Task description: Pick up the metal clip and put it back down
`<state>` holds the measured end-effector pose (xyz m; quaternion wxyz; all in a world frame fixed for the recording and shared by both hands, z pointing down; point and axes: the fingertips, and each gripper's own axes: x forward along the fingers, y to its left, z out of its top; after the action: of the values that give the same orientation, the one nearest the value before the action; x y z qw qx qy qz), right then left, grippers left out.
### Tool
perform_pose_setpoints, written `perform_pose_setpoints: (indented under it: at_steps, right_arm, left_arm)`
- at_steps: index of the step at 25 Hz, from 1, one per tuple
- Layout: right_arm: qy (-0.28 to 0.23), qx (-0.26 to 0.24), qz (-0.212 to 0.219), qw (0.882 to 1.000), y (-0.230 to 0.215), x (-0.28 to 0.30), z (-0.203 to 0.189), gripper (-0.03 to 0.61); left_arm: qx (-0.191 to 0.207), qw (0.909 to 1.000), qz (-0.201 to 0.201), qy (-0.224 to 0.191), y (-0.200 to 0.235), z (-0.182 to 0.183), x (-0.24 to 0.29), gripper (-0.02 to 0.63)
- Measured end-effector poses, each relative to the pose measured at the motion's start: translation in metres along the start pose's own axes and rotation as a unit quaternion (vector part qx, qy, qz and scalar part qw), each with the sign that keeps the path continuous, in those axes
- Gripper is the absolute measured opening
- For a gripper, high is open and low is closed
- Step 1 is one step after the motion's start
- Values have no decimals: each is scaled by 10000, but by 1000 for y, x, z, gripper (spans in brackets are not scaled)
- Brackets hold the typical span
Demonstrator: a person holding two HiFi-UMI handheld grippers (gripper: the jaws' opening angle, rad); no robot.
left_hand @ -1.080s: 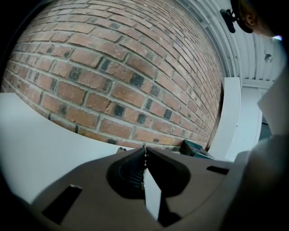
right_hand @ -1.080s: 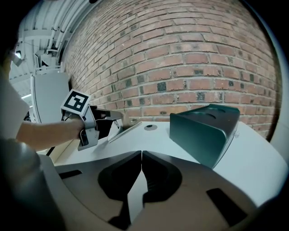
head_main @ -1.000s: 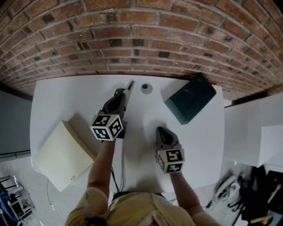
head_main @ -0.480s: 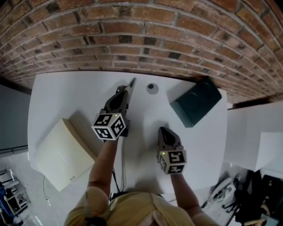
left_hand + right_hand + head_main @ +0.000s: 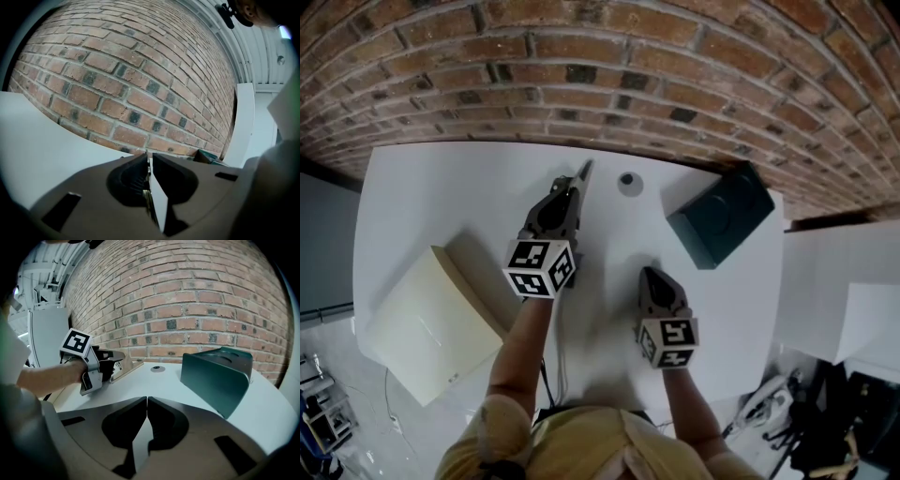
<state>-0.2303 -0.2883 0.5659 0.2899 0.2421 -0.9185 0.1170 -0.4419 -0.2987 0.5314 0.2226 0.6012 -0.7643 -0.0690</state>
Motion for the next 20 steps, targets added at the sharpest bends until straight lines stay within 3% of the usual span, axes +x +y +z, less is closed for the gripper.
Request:
perform_pose_setpoints:
  at_steps: [4,20]
  right_arm:
    - [60,-50,-73,9999,3,-3,-2,5]
    - [-153,-84,94,9998,-1,-35,-4,5]
  left_arm:
    - [27,10000,-34,37,1,-1,-1,68]
    - [99,9981,356,498,10,-13,-9,141]
